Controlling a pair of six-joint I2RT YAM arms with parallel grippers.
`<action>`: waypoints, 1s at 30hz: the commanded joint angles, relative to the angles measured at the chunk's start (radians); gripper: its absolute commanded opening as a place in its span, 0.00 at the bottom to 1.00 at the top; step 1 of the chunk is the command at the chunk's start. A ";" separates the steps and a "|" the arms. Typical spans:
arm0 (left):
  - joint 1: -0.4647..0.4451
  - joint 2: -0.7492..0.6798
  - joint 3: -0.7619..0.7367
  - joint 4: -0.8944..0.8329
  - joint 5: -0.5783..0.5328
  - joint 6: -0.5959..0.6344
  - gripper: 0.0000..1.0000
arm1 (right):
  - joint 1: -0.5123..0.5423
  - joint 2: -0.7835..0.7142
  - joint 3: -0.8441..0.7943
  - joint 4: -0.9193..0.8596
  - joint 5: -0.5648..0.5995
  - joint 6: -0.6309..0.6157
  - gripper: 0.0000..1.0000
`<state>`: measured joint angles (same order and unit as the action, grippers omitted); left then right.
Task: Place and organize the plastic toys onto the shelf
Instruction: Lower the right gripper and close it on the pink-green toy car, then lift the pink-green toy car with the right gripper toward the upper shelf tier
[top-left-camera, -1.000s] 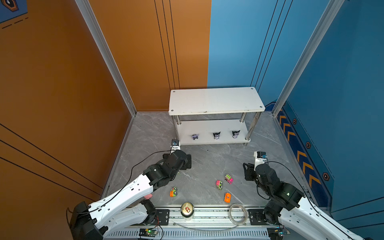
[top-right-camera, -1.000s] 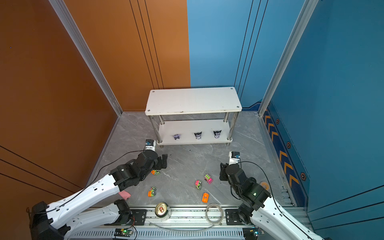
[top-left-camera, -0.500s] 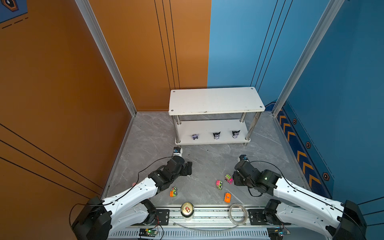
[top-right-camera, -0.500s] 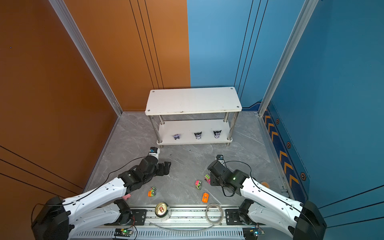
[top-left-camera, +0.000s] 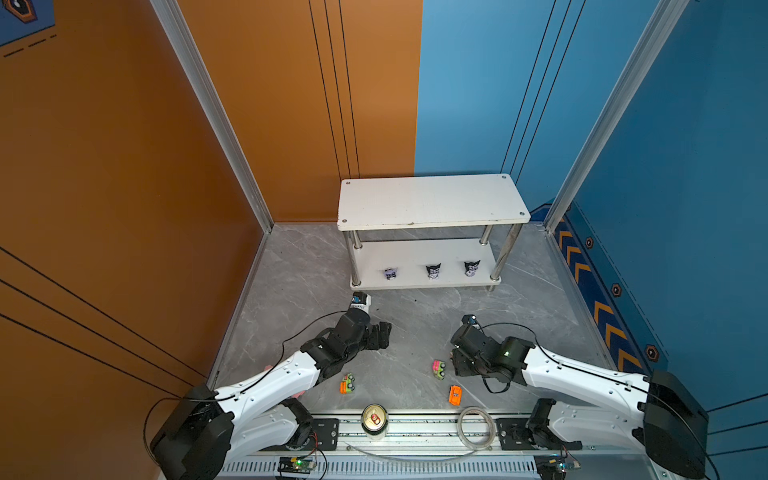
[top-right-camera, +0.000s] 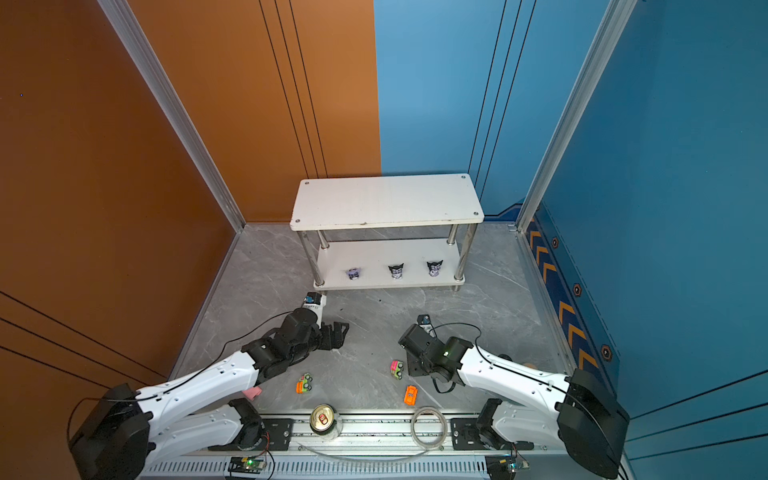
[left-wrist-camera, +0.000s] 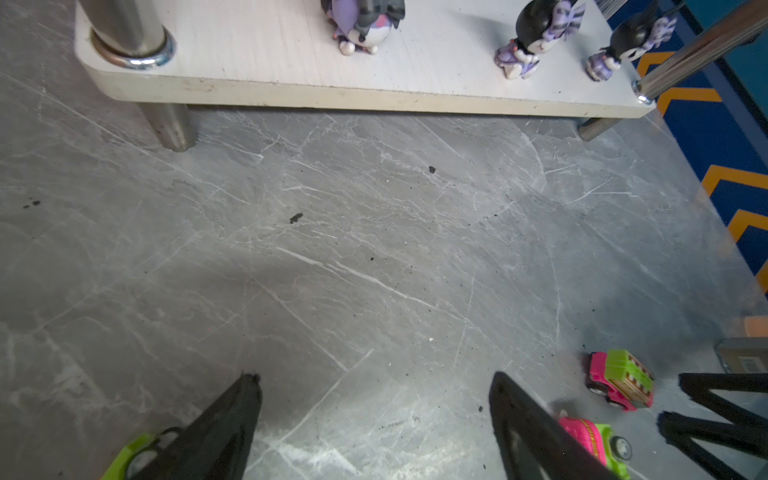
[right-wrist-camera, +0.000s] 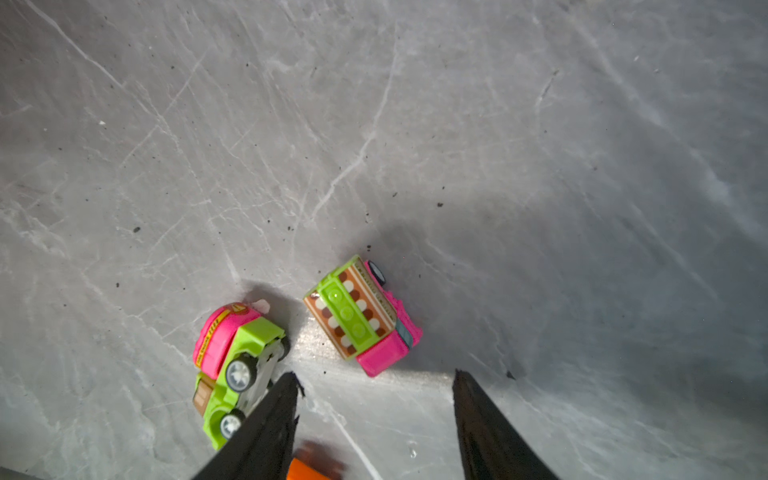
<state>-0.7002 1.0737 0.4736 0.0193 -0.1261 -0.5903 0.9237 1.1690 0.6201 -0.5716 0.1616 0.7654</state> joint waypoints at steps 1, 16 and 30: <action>0.008 -0.049 -0.031 -0.013 0.015 -0.028 0.88 | -0.008 0.031 0.032 0.015 0.038 -0.060 0.61; -0.035 -0.036 -0.060 -0.015 -0.021 -0.114 0.87 | -0.072 0.136 0.032 0.107 -0.005 -0.209 0.52; -0.062 0.007 -0.022 -0.042 -0.052 -0.138 0.87 | -0.088 0.217 0.094 0.088 -0.008 -0.252 0.17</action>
<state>-0.7517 1.0897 0.4335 0.0093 -0.1421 -0.7151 0.8429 1.3838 0.6785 -0.4389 0.1490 0.5266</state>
